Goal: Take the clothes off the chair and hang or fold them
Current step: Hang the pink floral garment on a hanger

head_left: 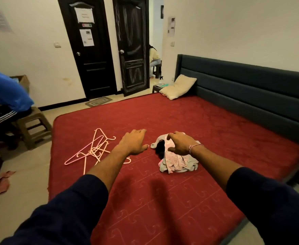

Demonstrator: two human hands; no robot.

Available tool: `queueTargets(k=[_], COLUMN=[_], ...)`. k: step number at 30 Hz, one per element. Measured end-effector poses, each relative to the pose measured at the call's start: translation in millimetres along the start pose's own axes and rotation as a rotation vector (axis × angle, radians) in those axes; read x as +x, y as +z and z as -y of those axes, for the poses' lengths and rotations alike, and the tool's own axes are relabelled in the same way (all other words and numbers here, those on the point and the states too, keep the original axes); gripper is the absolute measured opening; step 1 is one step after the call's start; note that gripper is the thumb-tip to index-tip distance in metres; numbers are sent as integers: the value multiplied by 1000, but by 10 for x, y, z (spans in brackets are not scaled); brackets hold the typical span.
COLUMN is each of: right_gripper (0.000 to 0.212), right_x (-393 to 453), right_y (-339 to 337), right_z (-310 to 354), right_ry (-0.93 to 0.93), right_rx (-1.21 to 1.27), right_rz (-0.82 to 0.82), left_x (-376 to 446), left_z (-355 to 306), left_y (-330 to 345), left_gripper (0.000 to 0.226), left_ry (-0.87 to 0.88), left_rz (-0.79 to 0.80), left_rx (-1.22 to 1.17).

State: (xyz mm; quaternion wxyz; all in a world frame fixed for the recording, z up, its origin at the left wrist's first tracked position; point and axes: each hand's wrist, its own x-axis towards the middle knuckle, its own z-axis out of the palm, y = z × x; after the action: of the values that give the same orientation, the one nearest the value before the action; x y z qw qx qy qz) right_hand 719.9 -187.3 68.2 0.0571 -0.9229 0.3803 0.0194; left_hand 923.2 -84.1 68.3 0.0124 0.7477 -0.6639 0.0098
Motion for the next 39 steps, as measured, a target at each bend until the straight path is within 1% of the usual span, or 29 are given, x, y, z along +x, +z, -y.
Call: queueTargets(k=[4,9,14,19,25,28,32,35,38,39], right_gripper=[52,51,52,51,44,48,53,59,57,55], right_x=[412,775,1160,1599,2090,2271,2478,2636,2724,2739], right_y=[159,512,863,1193,1620,1863,2175,2376,2498,2522], right_z=[-391,-901,-1467,-1970,-2485,-2687,-2889,-3037,-3122,-3141], right_ry=[55,126,181,197,182,176,159,108,55,50], right_rx=[18,33,64,115,152,166,177,194,199,215], right_rz=[22,102,177,254,318,333,310,307,336,320], left_x=[533,1091,1685,2274,2919,3149,3418,3616,3766,3806], left_z=[51,4,-185,-403,-642,-738,-824,-902,-1003,-1050], left_y=[277,663,1021,1389,1931,2210,2473,2626,2767,2807], left_gripper=[69,62,59,60,62,61,58,57,62,63], left_ry=[14,26,49,30,11,-3,11,23,51,59], left_rz=[28,109,146,233,325,370,403,423,452,466], left_rx=[-63,-151,-229,-294,-328,-329,-361,-405,-484,-490])
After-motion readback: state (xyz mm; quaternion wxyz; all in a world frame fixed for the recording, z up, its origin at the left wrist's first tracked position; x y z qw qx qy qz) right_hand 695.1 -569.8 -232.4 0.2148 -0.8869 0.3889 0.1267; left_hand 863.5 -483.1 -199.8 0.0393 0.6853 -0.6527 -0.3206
